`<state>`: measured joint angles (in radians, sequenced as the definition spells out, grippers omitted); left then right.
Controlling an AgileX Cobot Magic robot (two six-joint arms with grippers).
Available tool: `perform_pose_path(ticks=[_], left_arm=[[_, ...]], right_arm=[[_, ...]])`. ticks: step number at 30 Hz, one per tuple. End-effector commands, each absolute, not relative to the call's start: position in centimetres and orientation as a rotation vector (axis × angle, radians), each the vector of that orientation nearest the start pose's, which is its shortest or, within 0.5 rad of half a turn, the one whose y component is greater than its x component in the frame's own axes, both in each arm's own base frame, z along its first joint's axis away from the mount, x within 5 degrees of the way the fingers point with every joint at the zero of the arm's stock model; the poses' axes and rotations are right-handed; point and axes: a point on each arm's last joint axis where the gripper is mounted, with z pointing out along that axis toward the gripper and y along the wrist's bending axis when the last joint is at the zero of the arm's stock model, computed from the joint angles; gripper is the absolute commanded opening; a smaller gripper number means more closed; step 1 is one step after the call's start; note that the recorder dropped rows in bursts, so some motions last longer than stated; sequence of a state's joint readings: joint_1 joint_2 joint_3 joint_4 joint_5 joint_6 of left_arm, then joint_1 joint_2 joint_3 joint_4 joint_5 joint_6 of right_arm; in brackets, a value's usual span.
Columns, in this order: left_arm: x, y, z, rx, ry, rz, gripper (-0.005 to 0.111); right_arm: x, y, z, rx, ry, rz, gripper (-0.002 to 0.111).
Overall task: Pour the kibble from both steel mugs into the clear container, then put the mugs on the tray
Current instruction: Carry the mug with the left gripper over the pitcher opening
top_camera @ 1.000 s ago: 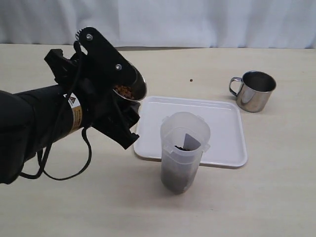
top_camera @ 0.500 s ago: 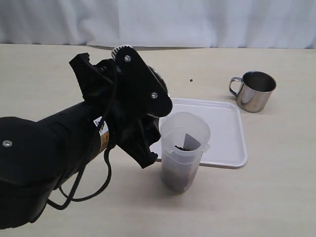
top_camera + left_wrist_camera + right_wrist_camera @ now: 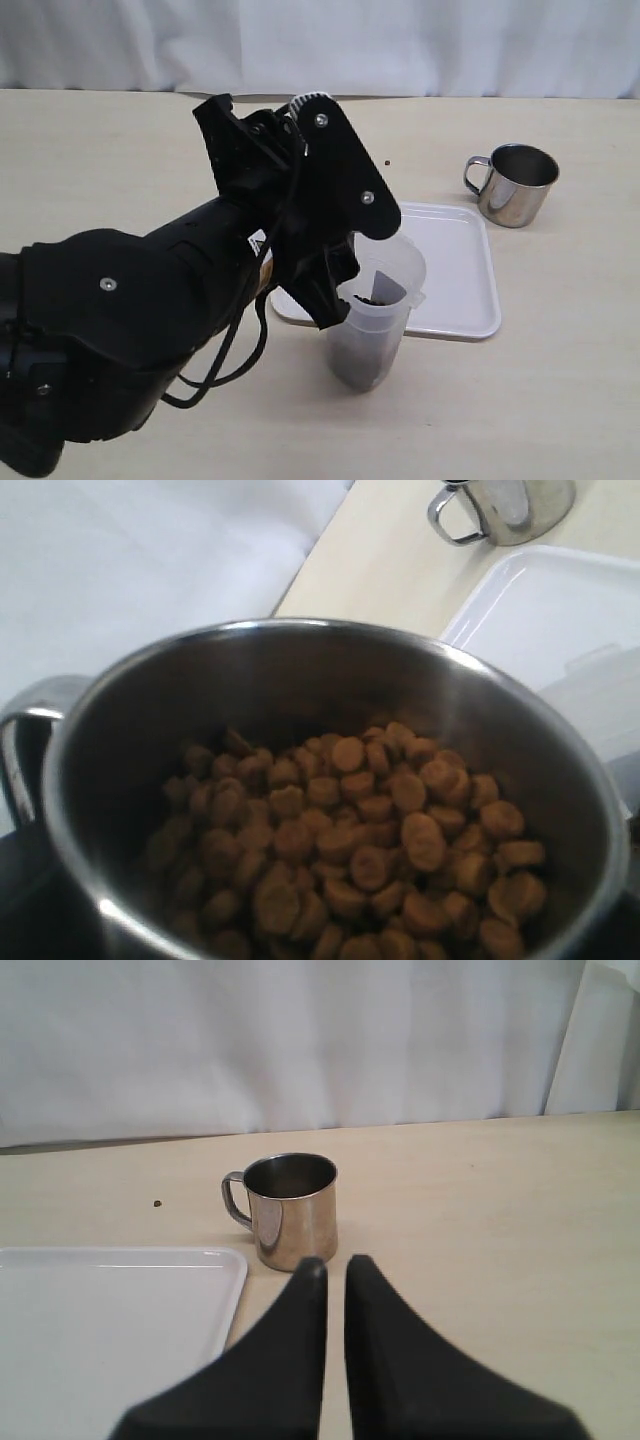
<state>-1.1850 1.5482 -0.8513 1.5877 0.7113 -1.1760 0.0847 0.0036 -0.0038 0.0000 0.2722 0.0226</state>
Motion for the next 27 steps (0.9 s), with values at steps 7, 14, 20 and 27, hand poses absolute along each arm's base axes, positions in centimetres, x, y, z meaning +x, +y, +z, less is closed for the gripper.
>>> perform_pose_path(ticks=[7, 14, 20, 27], left_arm=[[17.1, -26.5, 24.6, 1.314, 1.523, 0.409, 0.000], [17.3, -27.0, 23.6, 1.404, 1.485, 0.437, 0.000], [17.7, -27.1, 22.7, 1.449, 1.450, 0.543, 0.000], [17.8, -27.1, 23.0, 1.445, 1.419, 0.572, 0.000]], right_arm=[[5.5, 0.5, 18.8, -0.061, 1.758, 0.071, 0.005], [5.5, 0.5, 18.8, -0.061, 1.758, 0.071, 0.005], [5.5, 0.5, 18.8, -0.061, 1.758, 0.071, 0.005], [5.5, 0.5, 18.8, -0.061, 1.758, 0.071, 0.005]])
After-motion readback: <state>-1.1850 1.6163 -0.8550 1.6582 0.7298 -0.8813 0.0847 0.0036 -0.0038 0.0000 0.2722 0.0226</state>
